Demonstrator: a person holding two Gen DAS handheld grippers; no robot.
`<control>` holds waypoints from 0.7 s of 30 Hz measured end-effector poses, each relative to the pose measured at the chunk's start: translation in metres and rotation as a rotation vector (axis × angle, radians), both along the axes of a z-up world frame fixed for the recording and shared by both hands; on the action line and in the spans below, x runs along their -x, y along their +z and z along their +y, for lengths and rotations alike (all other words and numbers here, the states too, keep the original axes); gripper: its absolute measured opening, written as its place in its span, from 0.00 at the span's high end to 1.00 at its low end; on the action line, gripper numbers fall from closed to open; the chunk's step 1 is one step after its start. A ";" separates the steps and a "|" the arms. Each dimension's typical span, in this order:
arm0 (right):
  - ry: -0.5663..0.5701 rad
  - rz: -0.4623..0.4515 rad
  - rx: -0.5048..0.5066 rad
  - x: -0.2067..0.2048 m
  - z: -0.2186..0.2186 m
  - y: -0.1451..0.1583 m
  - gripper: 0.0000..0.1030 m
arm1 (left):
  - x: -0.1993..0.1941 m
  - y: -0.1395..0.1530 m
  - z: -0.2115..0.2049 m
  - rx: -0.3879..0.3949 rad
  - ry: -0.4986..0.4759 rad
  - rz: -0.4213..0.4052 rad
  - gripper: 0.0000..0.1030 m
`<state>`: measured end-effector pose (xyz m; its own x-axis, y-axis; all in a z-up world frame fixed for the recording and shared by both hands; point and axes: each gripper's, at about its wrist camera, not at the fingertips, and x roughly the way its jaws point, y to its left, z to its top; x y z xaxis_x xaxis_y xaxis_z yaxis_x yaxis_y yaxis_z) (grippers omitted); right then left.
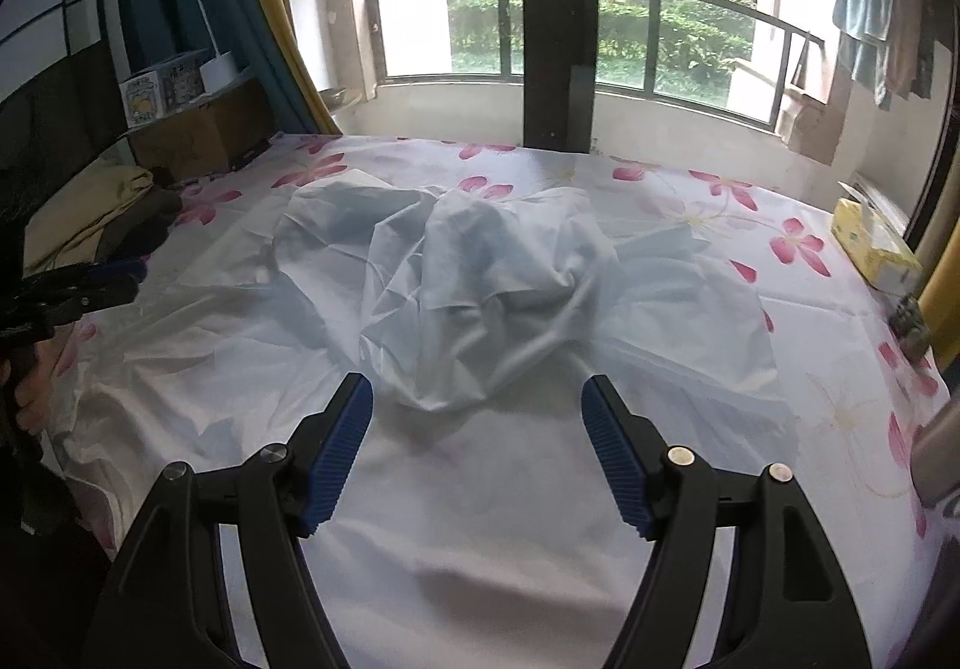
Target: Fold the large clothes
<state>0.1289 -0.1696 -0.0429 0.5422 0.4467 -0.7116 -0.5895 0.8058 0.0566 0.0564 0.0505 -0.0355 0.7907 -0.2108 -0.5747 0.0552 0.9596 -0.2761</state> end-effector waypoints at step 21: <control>-0.201 0.045 0.039 0.034 -0.080 -0.021 0.29 | 0.069 -0.034 0.057 -0.004 0.243 0.068 0.58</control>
